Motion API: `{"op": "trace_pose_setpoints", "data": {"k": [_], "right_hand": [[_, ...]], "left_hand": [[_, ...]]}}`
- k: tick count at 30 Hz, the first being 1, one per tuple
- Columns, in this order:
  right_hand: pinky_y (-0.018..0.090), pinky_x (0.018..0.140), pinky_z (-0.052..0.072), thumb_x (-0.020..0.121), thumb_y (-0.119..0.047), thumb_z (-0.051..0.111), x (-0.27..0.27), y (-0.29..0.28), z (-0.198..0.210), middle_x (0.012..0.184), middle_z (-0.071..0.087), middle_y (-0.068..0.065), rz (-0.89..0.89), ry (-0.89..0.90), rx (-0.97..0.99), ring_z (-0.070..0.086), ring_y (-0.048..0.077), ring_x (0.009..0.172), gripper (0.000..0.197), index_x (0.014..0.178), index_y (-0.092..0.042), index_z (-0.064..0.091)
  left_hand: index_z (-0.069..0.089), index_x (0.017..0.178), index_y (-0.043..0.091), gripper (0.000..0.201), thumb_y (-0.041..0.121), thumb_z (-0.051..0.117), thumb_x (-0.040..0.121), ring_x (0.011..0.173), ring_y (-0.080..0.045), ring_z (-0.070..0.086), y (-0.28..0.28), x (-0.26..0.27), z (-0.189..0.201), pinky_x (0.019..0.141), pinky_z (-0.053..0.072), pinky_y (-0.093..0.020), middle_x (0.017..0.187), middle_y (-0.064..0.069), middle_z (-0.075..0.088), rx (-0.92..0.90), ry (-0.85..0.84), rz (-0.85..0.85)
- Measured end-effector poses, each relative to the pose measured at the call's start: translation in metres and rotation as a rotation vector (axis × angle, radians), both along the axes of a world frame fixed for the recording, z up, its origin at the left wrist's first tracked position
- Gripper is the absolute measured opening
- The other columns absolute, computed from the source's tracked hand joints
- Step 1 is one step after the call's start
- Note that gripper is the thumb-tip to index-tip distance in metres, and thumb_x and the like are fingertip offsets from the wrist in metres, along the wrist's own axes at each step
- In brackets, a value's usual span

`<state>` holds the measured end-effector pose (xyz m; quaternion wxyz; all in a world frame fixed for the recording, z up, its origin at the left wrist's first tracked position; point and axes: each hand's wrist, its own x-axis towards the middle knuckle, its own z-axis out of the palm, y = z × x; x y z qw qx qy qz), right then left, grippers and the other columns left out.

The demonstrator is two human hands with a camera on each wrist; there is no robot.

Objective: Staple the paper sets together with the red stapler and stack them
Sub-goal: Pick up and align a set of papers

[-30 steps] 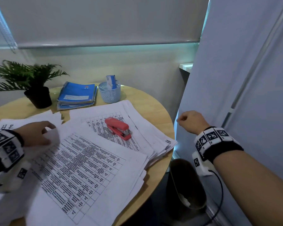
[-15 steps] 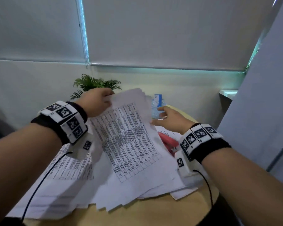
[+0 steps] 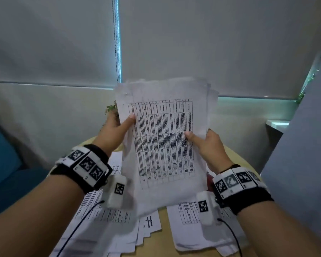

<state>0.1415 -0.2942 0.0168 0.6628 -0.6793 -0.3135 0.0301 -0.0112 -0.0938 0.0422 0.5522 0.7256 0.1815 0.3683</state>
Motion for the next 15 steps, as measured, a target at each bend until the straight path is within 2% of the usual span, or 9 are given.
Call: {"op": "trace_pose_setpoints", "data": {"k": [2,3,4,6,9,10,12,15], "right_hand": [[0.018,0.079,0.052,0.085,-0.023,0.071,-0.005,0.004,0.005,0.096,0.071,-0.007,-0.033,0.007,0.098,0.067,0.007,0.09,0.018,0.101,-0.022,0.064],[0.024,0.082,0.053,0.084,-0.024,0.072,-0.007,0.007,0.007,0.098,0.071,-0.005,-0.059,0.012,0.14,0.067,0.01,0.092,0.02,0.102,-0.022,0.062],[0.028,0.084,0.053,0.084,-0.026,0.071,-0.009,0.008,0.008,0.1,0.071,-0.004,-0.087,0.006,0.179,0.067,0.012,0.094,0.022,0.103,-0.022,0.061],[0.031,0.089,0.05,0.087,-0.033,0.067,-0.009,0.012,0.004,0.11,0.067,-0.003,-0.123,-0.015,0.196,0.064,0.012,0.101,0.034,0.115,-0.019,0.055],[0.03,0.101,0.041,0.092,-0.04,0.056,-0.009,0.02,-0.017,0.136,0.052,0.003,-0.1,0.009,0.041,0.051,0.017,0.122,0.06,0.141,-0.012,0.033],[0.027,0.1,0.04,0.094,-0.038,0.054,-0.008,0.022,-0.022,0.139,0.049,0.005,-0.097,0.007,-0.006,0.049,0.018,0.125,0.063,0.144,-0.009,0.029],[0.023,0.096,0.04,0.096,-0.033,0.052,-0.007,0.024,-0.023,0.136,0.053,0.006,-0.118,-0.025,-0.024,0.05,0.019,0.124,0.058,0.143,-0.006,0.033],[0.023,0.096,0.04,0.097,-0.025,0.053,-0.005,0.026,-0.012,0.131,0.055,0.005,-0.151,-0.032,-0.003,0.052,0.018,0.117,0.047,0.138,-0.007,0.039]], "left_hand": [[0.043,0.122,0.03,0.028,0.035,0.048,0.095,0.107,-0.008,0.058,-0.007,0.004,-0.007,0.097,0.045,-0.036,0.12,0.007,0.058,0.008,-0.056,-0.038],[0.045,0.114,0.033,0.018,0.035,0.046,0.096,0.106,-0.011,0.059,-0.011,0.006,-0.007,0.094,0.047,-0.037,0.117,0.006,0.06,0.011,-0.101,-0.022],[0.045,0.109,0.031,0.014,0.035,0.046,0.096,0.103,-0.014,0.06,-0.013,0.008,-0.005,0.089,0.05,-0.037,0.111,0.004,0.062,-0.007,-0.153,-0.003],[0.039,0.115,0.019,0.027,0.034,0.049,0.095,0.096,-0.013,0.061,-0.018,0.009,-0.005,0.082,0.052,-0.034,0.106,0.003,0.06,-0.052,-0.214,0.008],[0.025,0.132,0.013,0.052,0.028,0.055,0.093,0.096,-0.006,0.055,-0.024,0.008,-0.019,0.082,0.046,-0.024,0.116,0.008,0.051,0.009,-0.073,0.018],[0.023,0.133,0.012,0.051,0.025,0.053,0.094,0.095,-0.006,0.054,-0.023,0.009,-0.025,0.079,0.045,-0.022,0.117,0.007,0.049,0.047,-0.024,0.038],[0.029,0.13,0.011,0.04,0.02,0.049,0.096,0.096,-0.009,0.057,-0.018,0.011,-0.027,0.072,0.044,-0.016,0.117,0.003,0.052,0.133,-0.022,0.096],[0.035,0.126,0.011,0.033,0.016,0.048,0.097,0.096,-0.009,0.056,-0.012,0.014,-0.021,0.075,0.043,-0.016,0.114,0.005,0.054,0.214,-0.06,0.161]]}}
